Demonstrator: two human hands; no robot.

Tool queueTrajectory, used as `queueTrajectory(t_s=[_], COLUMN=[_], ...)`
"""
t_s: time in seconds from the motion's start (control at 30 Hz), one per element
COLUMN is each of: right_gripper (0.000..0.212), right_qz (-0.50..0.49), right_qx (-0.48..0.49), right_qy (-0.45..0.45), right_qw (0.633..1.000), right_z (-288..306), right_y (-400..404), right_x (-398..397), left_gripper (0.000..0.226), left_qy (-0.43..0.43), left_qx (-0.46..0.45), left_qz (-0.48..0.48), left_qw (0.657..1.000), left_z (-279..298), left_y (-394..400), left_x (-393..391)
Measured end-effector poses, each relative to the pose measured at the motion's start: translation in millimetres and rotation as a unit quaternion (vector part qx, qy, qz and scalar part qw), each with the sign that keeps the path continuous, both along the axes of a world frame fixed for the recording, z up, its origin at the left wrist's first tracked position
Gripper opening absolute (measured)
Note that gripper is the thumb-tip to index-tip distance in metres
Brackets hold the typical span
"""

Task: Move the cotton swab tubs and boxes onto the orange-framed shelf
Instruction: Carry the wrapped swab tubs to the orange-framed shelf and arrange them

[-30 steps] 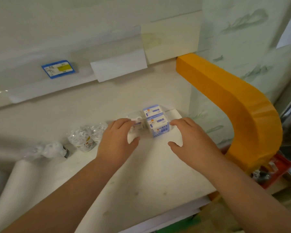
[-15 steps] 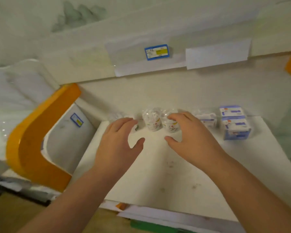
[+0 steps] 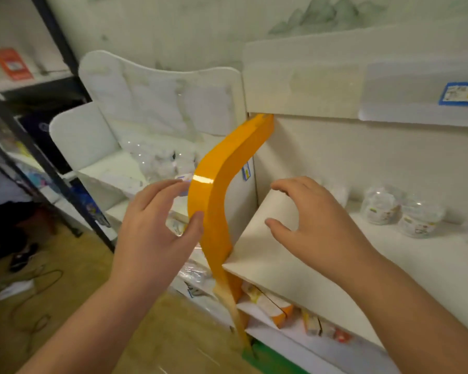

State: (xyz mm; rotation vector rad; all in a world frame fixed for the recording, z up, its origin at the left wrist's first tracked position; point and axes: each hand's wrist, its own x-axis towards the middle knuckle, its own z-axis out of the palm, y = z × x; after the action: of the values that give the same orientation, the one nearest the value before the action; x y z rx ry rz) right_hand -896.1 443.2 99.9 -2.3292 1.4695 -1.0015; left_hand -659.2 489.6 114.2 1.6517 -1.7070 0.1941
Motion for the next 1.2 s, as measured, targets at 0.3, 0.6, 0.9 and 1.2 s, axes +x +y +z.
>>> queueTrajectory(t_s=[0.3, 0.6, 0.9, 1.2], right_gripper=[0.051, 0.051, 0.050, 0.052], right_qz=[0.032, 0.032, 0.028, 0.001], right_qx=[-0.025, -0.004, 0.020, 0.037], right_qy=[0.054, 0.050, 0.039, 0.008], right_qw=[0.998, 0.998, 0.999, 0.999], right_z=[10, -1, -26, -30], right_y=[0, -22, -79, -190], right_x=[164, 271, 326, 382], left_gripper=[0.058, 0.057, 0.055, 0.054], left_qy=[-0.038, -0.038, -0.020, -0.048], left_qx=[0.071, 0.084, 0.084, 0.093], left_qz=[0.069, 0.069, 0.042, 0.029], left_qw=[0.994, 0.993, 0.995, 0.994], left_z=[-6, -14, -34, -26], left_y=[11, 4, -58, -174], left_x=[171, 279, 320, 363])
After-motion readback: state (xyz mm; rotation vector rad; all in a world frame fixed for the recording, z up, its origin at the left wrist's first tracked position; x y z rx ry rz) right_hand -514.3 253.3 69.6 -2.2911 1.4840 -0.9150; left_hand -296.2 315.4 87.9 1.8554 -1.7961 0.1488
